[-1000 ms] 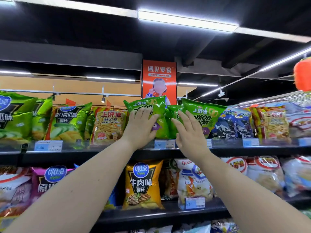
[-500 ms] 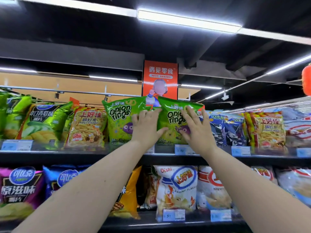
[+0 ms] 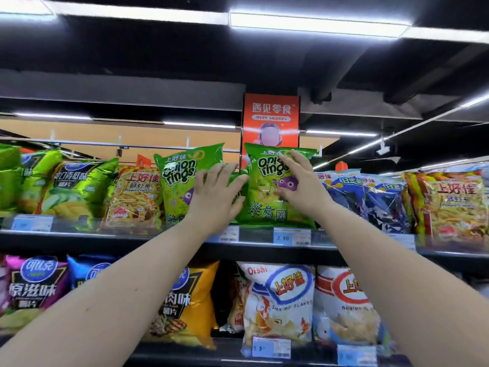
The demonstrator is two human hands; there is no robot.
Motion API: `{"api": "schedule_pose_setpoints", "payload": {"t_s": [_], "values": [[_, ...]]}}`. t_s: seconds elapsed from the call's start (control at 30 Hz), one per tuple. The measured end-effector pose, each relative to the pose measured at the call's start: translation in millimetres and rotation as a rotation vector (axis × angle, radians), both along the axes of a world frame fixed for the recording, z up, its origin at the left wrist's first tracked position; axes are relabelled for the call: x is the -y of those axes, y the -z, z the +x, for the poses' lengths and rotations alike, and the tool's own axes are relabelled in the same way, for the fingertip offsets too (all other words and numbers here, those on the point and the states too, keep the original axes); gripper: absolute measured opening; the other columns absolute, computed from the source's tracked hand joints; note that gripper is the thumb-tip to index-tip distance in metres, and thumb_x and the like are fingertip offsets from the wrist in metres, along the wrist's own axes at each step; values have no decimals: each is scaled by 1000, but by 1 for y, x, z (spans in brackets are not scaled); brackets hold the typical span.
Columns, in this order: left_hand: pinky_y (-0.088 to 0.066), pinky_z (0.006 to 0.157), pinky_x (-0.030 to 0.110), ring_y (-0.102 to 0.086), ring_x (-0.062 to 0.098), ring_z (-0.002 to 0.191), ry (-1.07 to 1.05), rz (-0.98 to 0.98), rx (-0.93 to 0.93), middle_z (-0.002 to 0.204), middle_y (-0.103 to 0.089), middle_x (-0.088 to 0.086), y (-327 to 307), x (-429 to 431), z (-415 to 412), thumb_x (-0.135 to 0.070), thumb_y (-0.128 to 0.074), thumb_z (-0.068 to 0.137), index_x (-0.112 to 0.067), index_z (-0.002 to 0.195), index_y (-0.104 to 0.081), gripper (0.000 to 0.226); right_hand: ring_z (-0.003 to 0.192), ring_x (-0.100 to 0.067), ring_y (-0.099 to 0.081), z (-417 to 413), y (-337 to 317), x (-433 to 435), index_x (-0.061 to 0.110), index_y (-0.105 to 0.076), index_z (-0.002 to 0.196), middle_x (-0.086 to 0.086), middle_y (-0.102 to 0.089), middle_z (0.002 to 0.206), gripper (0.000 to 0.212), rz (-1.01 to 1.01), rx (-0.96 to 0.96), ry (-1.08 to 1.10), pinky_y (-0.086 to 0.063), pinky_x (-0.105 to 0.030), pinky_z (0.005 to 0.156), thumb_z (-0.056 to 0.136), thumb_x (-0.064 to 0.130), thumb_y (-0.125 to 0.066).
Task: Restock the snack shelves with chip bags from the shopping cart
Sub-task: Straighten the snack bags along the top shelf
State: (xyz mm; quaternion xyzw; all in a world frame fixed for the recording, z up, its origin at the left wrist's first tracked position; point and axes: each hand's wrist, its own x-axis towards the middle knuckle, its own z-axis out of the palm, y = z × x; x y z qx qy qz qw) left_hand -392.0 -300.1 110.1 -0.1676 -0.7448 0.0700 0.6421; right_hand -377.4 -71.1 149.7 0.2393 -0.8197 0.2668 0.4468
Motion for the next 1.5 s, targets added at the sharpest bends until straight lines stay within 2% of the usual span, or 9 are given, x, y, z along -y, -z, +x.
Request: {"api": "schedule_pose_setpoints", "payload": {"t_s": [0.1, 0.23, 0.4, 0.57, 0.77, 1.0, 1.3, 1.4, 1.5], "values": [[-12, 110, 54, -25, 33, 142, -109, -2, 26, 154, -35, 10, 2, 3, 2, -53, -51, 89, -33, 134, -52, 49, 143, -26, -23, 2, 5, 3, 41, -29, 149, 17, -13, 158, 82, 86, 57, 40, -24, -44, 116, 83, 25, -76], [12, 110, 69, 10, 36, 149, -197, 54, 114, 164, -1, 9, 5, 9, 2, -54, -44, 92, -41, 149, -28, 61, 141, -35, -20, 2, 21, 11, 40, -25, 150, 20, -8, 159, 80, 121, 97, 49, -22, -49, 115, 87, 22, -71], [10, 110, 69, 21, 30, 147, -207, -73, 218, 163, 14, 7, -4, 6, 3, -46, -47, 92, -38, 154, -11, 72, 142, -34, -23, -3, 14, 8, 43, -23, 150, 22, -6, 158, 81, 78, 154, 47, -27, -53, 115, 87, 28, -71], [12, 111, 67, 19, 26, 149, -218, -114, 293, 164, 12, 5, -6, -3, 3, -45, -41, 97, -26, 155, -6, 70, 138, -40, -23, -4, 15, 18, 45, -15, 151, 25, 3, 158, 82, 97, 189, 131, -23, -52, 114, 90, 30, -67], [18, 116, 53, 3, 13, 151, 240, -27, 423, 164, -7, -4, 4, 0, 19, -23, -44, 99, -34, 152, -18, 60, 140, -39, -21, 10, 27, 18, 44, -18, 151, 22, -3, 159, 79, 105, 173, 119, -22, -51, 114, 90, 32, -66], [-7, 115, 66, -27, 25, 146, -31, -231, 150, 157, -33, 3, 3, 3, 22, -45, -36, 96, -29, 146, -40, 53, 144, -34, 24, 29, 29, 18, 40, 12, 151, 7, 24, 158, 74, 394, 8, 569, 12, -48, 117, 96, 61, -32], [10, 111, 67, 13, 27, 150, -215, -178, 231, 163, 12, -3, 10, -22, 13, -57, -13, 100, -34, 154, 12, 63, 145, -17, 24, 11, 59, 14, 33, 18, 150, 8, 32, 154, 68, 398, 40, 470, 4, -49, 120, 100, 52, -24], [10, 110, 70, 1, 28, 151, -180, -144, 224, 164, -2, -1, 8, -28, 19, -56, -15, 100, -33, 156, -6, 62, 145, -17, 26, 16, 54, 11, 34, 19, 150, 9, 34, 153, 69, 417, 64, 484, 6, -49, 120, 101, 53, -25], [-8, 111, 71, -36, 33, 140, -102, -106, 120, 152, -41, 9, 12, -36, 25, -50, -30, 96, -24, 143, -46, 57, 146, -17, 23, 25, 59, 4, 34, 13, 153, 9, 27, 157, 70, 423, -14, 434, 8, -42, 119, 100, 52, -30]]}}
